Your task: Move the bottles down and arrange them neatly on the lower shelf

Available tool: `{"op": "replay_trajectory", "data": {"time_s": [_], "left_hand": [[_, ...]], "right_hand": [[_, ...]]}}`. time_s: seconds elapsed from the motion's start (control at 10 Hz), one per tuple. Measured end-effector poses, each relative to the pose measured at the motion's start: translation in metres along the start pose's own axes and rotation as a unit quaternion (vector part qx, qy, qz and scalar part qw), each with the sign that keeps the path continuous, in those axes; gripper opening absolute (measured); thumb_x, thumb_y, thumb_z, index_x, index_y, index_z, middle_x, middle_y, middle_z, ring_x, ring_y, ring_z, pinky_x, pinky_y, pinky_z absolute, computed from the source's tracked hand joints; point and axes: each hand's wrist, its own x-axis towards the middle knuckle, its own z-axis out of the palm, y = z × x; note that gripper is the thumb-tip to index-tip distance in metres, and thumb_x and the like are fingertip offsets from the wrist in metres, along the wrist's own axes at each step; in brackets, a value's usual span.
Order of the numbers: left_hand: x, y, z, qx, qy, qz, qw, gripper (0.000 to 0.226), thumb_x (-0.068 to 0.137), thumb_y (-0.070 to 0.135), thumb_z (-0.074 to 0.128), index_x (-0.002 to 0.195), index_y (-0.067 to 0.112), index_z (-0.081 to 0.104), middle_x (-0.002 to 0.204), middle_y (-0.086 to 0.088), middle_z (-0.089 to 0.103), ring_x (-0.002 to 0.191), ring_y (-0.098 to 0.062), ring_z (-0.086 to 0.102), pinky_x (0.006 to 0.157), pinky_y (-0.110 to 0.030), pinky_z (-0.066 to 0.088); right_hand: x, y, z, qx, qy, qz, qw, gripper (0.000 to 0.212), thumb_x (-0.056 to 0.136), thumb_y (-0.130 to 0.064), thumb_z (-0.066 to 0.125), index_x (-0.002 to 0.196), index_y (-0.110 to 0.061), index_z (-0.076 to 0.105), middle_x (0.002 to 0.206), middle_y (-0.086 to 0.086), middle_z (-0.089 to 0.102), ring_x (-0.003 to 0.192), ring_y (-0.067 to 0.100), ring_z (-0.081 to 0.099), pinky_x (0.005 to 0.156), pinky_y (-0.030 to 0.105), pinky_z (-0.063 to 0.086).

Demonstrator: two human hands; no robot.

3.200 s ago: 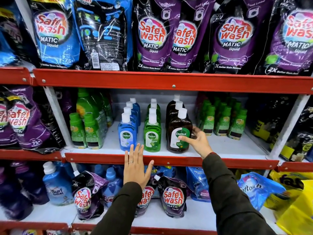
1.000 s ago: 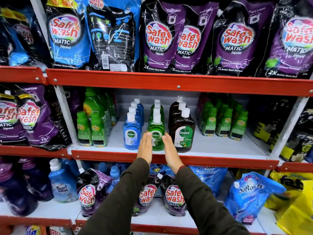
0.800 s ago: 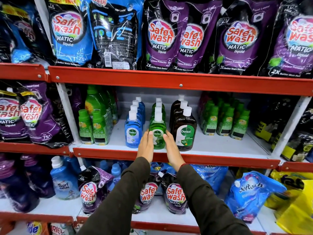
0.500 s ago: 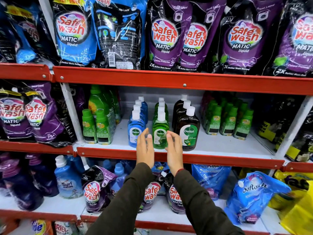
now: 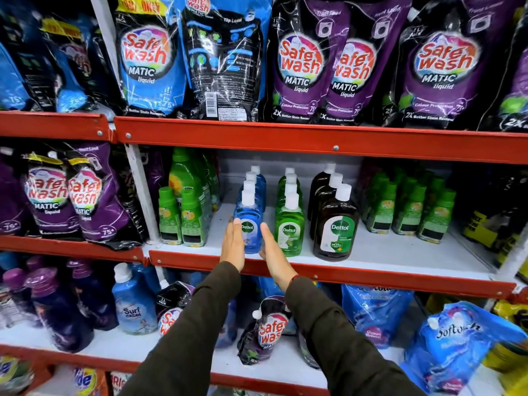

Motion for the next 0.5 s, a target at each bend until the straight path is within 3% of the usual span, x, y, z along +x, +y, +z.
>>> {"op": "replay_trajectory", "data": {"time_s": [0.1,0.2,0.4,0.5], "left_hand": [[0.039,-0.051,-0.007,-0.026,-0.033,-0.035,0.998,0.109,0.073,0.097,0.035,0.153,0.024,0.04,0.16,-0.001,0.043,0.148,-0.016,0.038,0.126,-0.049,0.023],[0.03,-0.042,-0.009,0.001,-0.044,-0.021,0.999,0.109,0.074,0.097,0.03,0.157,0.026,0.031,0.164,0.0,0.035,0.151,-0.015,0.03,0.127,-0.049,0.02],[0.035,-0.046,-0.012,-0.01,-0.035,-0.024,0.999,0.107,0.075,0.096,0.035,0.155,0.026,0.032,0.162,-0.005,0.038,0.149,-0.021,0.035,0.125,-0.052,0.025],[0.009,-0.012,-0.005,-0.007,-0.024,-0.004,1.0,0.092,0.089,0.083,0.035,0.16,0.027,0.021,0.169,-0.005,0.024,0.154,-0.022,0.025,0.127,-0.051,0.02]], "right_hand": [[0.001,0.001,-0.003,0.004,-0.002,-0.002,1.0,0.046,0.098,-0.059,0.033,0.137,-0.036,0.039,0.146,-0.009,0.044,0.136,0.008,0.041,0.118,0.029,0.027],[0.005,0.003,-0.006,0.014,-0.007,0.002,1.0,0.031,0.102,-0.051,0.03,0.13,-0.039,0.034,0.139,-0.011,0.042,0.133,0.009,0.04,0.122,0.034,0.025],[0.008,0.004,0.0,-0.013,0.0,-0.017,1.0,0.046,0.101,-0.052,0.035,0.139,-0.029,0.04,0.151,-0.001,0.045,0.139,0.013,0.042,0.12,0.031,0.028],[0.003,0.003,-0.001,0.014,0.009,-0.018,1.0,0.044,0.103,-0.048,0.033,0.142,-0.03,0.036,0.15,-0.004,0.041,0.138,0.012,0.04,0.12,0.029,0.027]]}}
